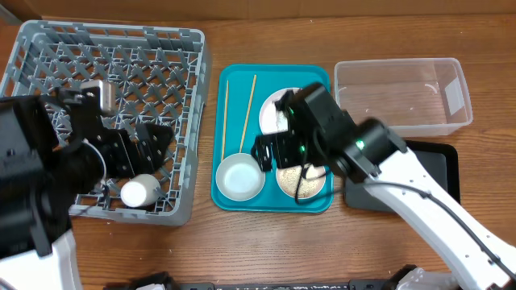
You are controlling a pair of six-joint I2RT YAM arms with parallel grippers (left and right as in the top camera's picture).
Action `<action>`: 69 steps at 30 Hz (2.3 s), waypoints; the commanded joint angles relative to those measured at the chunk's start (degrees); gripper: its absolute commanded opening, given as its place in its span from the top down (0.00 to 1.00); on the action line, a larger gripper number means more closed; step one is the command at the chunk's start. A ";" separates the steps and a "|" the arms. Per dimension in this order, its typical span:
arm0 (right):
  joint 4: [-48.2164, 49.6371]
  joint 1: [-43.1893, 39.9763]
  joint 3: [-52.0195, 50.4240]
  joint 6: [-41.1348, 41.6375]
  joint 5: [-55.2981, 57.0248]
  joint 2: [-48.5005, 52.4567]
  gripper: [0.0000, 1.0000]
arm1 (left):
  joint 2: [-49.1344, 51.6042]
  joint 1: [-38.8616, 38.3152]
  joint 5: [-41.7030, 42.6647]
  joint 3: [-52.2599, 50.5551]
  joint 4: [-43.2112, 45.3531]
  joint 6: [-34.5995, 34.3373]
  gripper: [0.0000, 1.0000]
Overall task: Sort waste into correct bins and load items into the dishwasher
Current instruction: 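Place the white cup into the grey dish rack with the left gripper, then grasp the red wrapper and tissue from the plate with the right gripper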
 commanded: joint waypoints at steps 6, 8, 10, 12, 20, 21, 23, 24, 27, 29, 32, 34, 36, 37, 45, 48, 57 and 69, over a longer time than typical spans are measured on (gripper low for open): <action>3.69 -0.24 8.90 0.44 14.29 17.29 0.00 | -6.91 -6.14 5.73 2.32 -0.63 2.99 0.00; 5.64 -1.20 8.90 2.97 16.92 19.91 0.06 | -8.13 -6.29 5.73 2.32 -1.88 4.00 0.00; 7.13 -3.04 8.90 5.18 16.11 22.34 0.18 | -9.31 -6.32 5.60 2.32 -3.10 4.48 0.00; 8.09 -5.05 8.90 5.31 13.00 24.48 0.27 | -10.38 -6.32 5.51 2.32 -3.87 4.46 0.00; 8.63 -9.92 8.90 1.84 5.22 33.77 0.35 | -11.37 -6.32 5.51 2.27 -3.91 4.42 0.00; 8.63 -9.90 8.87 1.84 5.22 34.73 0.35 | -11.34 -6.32 5.51 2.27 -3.91 4.44 0.00; 8.63 -9.86 8.87 1.86 5.20 36.11 0.43 | -11.28 -6.32 5.51 2.25 -3.91 4.42 0.00; 8.57 -9.68 8.87 1.88 5.18 36.52 0.53 | -11.26 -6.32 5.53 2.25 -3.91 4.39 0.00; 8.33 -9.31 8.79 1.95 5.18 37.44 0.67 | -11.26 -6.32 5.44 2.25 -3.91 4.44 0.00; 7.93 -9.16 8.81 2.54 4.42 37.44 0.89 | -11.26 -6.32 5.44 2.25 -3.91 4.42 0.00; 7.02 -9.11 8.92 2.54 3.96 36.22 0.96 | -11.26 -6.32 5.44 2.25 -3.93 4.42 0.00; 6.82 -9.11 8.92 2.51 3.96 34.32 0.96 | -11.26 -6.32 5.44 2.25 -3.93 4.42 0.00; 6.86 -9.40 8.96 2.51 4.17 30.86 0.96 | -11.26 -6.32 5.44 2.25 -3.93 4.42 0.00; 6.88 -9.62 8.98 2.51 4.17 28.96 0.96 | -11.26 -6.32 5.44 2.25 -3.93 4.42 0.00; 5.38 -18.23 9.07 2.23 4.37 12.28 0.96 | -11.26 -6.32 5.44 2.25 -3.93 4.42 0.00; 2.56 -23.76 8.81 2.05 10.75 11.96 0.96 | -11.26 -6.32 5.44 2.25 -3.93 4.42 0.00; 1.36 -30.84 4.70 2.05 17.97 16.70 0.60 | -11.26 -6.32 5.44 2.25 -3.93 4.42 0.00; 4.98 -19.89 5.77 -7.26 6.40 13.27 0.25 | -11.26 -6.32 5.44 2.25 -3.93 4.42 0.00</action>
